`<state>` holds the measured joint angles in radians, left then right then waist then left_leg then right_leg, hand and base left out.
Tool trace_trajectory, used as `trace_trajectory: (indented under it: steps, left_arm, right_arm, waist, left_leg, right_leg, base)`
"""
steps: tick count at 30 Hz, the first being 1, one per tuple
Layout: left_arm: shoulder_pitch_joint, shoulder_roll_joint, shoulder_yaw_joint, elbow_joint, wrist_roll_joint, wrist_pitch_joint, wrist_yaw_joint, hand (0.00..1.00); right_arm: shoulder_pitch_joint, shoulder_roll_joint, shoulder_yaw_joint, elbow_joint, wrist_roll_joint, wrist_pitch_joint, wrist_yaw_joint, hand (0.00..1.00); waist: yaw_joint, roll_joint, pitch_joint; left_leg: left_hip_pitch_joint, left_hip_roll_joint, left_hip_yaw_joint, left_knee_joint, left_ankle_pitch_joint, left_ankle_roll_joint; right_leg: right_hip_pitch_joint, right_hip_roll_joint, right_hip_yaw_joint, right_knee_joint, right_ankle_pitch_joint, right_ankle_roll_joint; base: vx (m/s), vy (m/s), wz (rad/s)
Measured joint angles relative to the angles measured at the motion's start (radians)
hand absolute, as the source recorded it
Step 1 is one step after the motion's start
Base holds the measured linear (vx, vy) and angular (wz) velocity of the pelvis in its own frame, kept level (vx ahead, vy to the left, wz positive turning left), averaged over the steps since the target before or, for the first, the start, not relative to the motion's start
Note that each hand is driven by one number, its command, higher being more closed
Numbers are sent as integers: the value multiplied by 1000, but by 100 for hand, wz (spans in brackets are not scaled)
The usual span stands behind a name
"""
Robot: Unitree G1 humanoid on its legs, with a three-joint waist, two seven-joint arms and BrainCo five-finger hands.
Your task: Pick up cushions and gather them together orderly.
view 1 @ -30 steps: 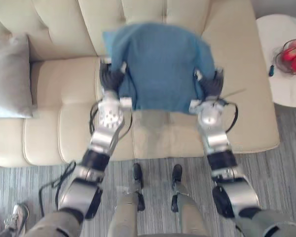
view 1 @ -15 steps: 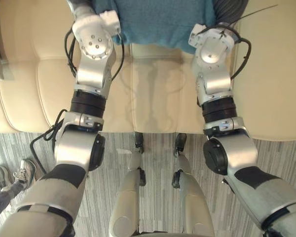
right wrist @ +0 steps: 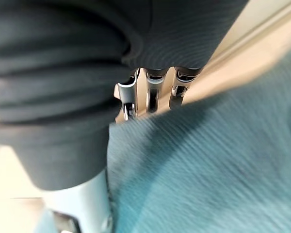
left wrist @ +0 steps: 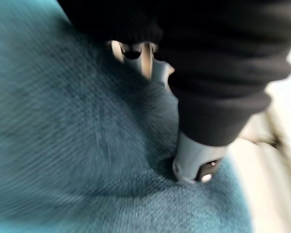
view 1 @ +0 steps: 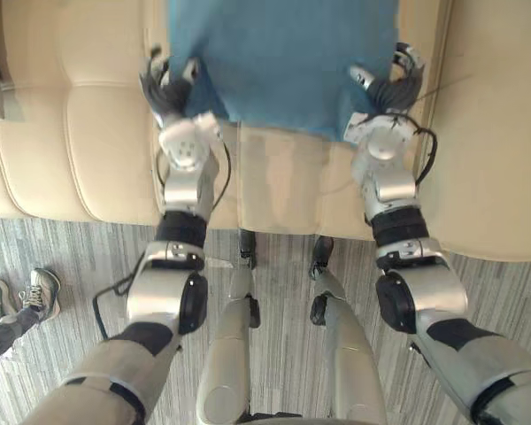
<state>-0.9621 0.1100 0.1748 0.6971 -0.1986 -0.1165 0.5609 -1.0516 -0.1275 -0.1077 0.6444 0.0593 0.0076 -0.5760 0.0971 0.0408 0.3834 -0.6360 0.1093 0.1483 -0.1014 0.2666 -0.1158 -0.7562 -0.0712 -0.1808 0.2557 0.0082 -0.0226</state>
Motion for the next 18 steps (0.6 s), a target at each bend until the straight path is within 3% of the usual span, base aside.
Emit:
trace_trajectory:
  steps: [6, 11, 14, 18]
  left_arm:
    - [158, 29, -41, -105, -20, -6, -68, 0]
    - [314, 95, -62, -259, -23, -22, -138, 0]
    - [470, 110, -77, -374, -46, -55, -192, 0]
    - [665, 72, -88, -380, -51, -52, -254, 0]
  right_arm:
    - [183, -3, 55, -129, 1, -17, 68, 0]
    - [419, -45, 113, -314, -1, -31, 154, 0]
    - [611, -45, 115, -406, -5, -51, 223, 0]
    - [805, -22, 119, -413, -21, -51, 304, 0]
  waist:
    - [-5, -8, 5]
    - [-10, -11, 2]
    - [-16, -23, -26]
    - [-24, -38, -83]
  left_leg:
    - [109, 9, 11, -1, -44, -13]
    - [211, 12, 35, 0, -54, 6]
    - [261, 12, 36, 1, -68, 16]
    - [319, 12, 42, 1, -89, 17]
  right_leg:
    - [64, 6, 22, 75, -46, 1]
    - [155, 9, 32, 75, -50, 6]
    - [207, 10, 33, 70, -64, 11]
    - [272, 15, 39, 48, -76, 14]
  base:
    - [-33, -49, -6]
    - [5, -41, -10]
    - [61, -39, 0]
    - [118, -20, -4]
